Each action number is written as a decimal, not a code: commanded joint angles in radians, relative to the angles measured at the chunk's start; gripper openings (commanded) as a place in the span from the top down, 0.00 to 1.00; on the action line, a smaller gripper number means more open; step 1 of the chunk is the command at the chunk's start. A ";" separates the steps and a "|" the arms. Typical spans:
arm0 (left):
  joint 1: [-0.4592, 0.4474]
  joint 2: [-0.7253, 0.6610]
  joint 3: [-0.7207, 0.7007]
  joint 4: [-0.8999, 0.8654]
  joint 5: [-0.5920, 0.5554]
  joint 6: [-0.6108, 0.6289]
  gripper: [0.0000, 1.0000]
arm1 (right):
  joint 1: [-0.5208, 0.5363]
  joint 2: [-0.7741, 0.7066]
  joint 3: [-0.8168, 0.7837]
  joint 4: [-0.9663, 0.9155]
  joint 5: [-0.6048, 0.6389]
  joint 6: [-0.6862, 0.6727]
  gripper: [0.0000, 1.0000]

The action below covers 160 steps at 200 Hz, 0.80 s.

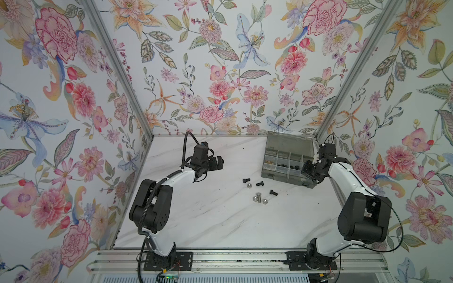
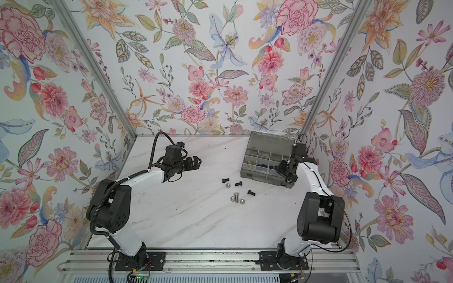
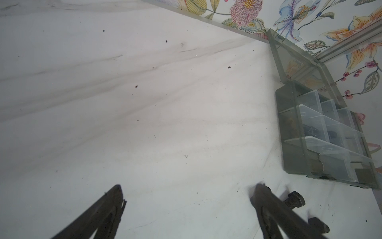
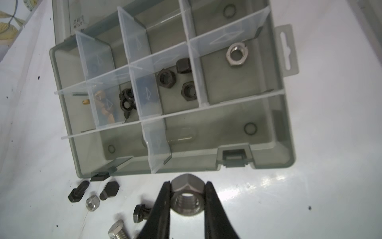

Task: Sort the screws and nuts into containers
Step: Place the nut into the container.

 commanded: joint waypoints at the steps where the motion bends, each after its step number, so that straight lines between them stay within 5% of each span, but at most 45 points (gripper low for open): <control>1: -0.012 0.019 0.027 -0.002 0.013 -0.009 0.01 | -0.044 0.073 0.086 -0.007 0.015 -0.049 1.00; 109: -0.017 0.009 0.031 -0.014 -0.004 -0.005 0.01 | -0.088 0.369 0.325 -0.014 0.104 -0.048 0.99; 160: -0.018 0.010 0.029 -0.012 -0.004 -0.006 0.01 | -0.072 0.406 0.335 -0.014 0.108 -0.056 0.91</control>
